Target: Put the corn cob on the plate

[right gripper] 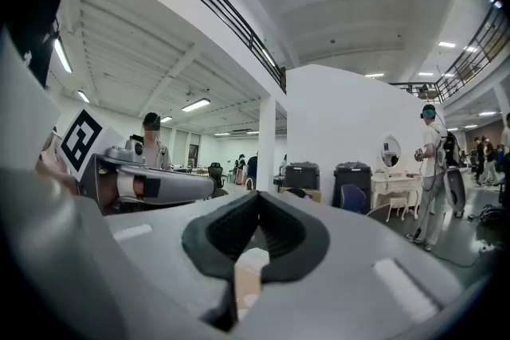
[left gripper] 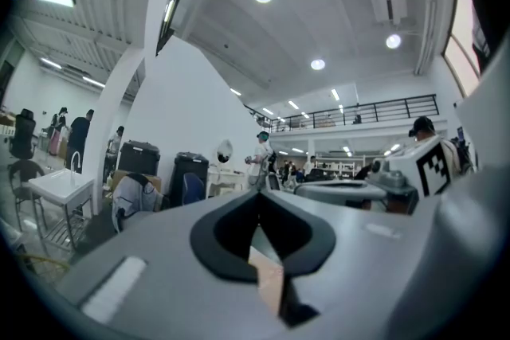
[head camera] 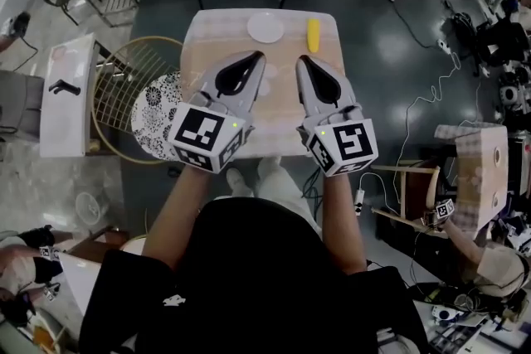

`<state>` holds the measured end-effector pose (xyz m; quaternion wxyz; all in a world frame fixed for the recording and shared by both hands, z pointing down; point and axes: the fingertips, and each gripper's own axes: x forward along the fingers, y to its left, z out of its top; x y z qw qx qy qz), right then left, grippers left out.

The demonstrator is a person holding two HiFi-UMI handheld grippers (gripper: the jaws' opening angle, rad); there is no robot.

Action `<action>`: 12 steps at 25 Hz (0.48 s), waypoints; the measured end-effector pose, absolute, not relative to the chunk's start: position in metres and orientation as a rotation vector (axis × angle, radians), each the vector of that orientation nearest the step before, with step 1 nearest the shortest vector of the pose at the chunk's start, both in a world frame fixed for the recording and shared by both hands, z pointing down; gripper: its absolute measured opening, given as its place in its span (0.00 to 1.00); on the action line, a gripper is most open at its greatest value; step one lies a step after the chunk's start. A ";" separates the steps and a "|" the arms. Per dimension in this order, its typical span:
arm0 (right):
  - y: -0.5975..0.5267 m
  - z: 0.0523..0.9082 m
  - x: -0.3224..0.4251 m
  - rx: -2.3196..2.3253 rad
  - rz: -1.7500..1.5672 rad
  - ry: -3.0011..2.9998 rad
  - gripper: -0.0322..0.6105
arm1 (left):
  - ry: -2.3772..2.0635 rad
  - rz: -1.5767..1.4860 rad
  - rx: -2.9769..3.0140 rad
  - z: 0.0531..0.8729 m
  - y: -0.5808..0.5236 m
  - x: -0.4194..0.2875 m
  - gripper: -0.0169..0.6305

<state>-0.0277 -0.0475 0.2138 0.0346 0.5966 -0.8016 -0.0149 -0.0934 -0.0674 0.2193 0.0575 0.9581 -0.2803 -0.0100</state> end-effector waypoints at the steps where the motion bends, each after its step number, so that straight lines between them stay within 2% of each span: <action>1: -0.051 0.214 -0.026 1.834 -0.043 -2.465 0.05 | -0.849 -0.024 2.910 0.220 -0.068 -0.092 0.03; 12: -0.080 0.212 -0.004 1.830 -0.041 -2.482 0.05 | -0.920 0.041 2.883 0.230 -0.092 -0.089 0.03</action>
